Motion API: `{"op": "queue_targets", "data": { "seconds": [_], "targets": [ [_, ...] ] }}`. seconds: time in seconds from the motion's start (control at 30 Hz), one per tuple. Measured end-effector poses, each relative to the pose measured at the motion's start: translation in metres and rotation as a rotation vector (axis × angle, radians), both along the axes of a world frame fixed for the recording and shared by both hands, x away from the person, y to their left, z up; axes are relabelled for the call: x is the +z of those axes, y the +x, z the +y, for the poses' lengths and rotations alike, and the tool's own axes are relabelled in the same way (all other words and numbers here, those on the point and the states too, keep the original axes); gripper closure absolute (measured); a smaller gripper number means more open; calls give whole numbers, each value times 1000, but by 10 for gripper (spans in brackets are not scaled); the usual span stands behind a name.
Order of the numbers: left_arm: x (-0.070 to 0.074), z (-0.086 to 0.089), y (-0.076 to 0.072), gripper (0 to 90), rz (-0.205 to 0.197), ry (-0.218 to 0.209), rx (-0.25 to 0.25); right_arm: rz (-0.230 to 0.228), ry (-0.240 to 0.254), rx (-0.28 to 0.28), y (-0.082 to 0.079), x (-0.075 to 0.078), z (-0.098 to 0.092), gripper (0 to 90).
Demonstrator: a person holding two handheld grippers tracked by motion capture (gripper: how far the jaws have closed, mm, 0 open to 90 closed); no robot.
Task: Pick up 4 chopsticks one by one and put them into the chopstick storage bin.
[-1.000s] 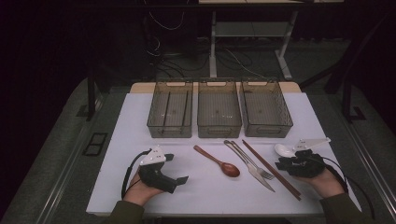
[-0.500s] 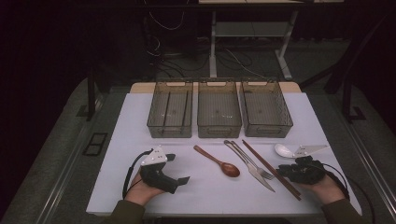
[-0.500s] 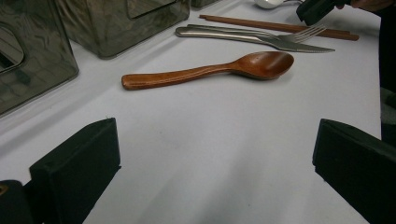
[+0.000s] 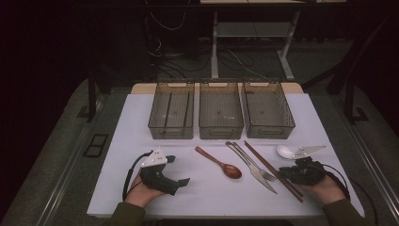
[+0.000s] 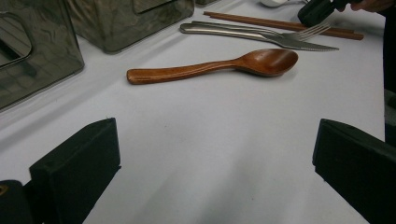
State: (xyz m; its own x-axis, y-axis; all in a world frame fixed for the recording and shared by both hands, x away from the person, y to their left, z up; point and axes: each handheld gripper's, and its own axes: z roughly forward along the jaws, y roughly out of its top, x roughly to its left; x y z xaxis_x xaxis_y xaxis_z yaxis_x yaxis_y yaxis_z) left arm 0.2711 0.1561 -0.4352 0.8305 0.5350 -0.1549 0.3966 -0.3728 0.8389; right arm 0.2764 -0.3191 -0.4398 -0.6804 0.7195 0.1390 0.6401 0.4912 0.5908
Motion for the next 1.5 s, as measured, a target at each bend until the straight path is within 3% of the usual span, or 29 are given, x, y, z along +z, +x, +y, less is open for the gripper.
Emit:
{"op": "queue_targets", "data": {
  "seconds": [0.37,0.67,0.97,1.5],
  "targets": [
    [2,-1,3,0,-5,5,-2,-40,-47,8,0,-2,3,819],
    [1,-3,3,0,-6,-3,-2,-27,-27,-23,0,-2,2,841],
    [1,-3,2,0,-4,10,-12,-50,-50,-23,1,-1,1,842],
    [-2,-1,1,0,-9,12,-16,-95,44,-14,3,13,-13,842]
  ]
}}
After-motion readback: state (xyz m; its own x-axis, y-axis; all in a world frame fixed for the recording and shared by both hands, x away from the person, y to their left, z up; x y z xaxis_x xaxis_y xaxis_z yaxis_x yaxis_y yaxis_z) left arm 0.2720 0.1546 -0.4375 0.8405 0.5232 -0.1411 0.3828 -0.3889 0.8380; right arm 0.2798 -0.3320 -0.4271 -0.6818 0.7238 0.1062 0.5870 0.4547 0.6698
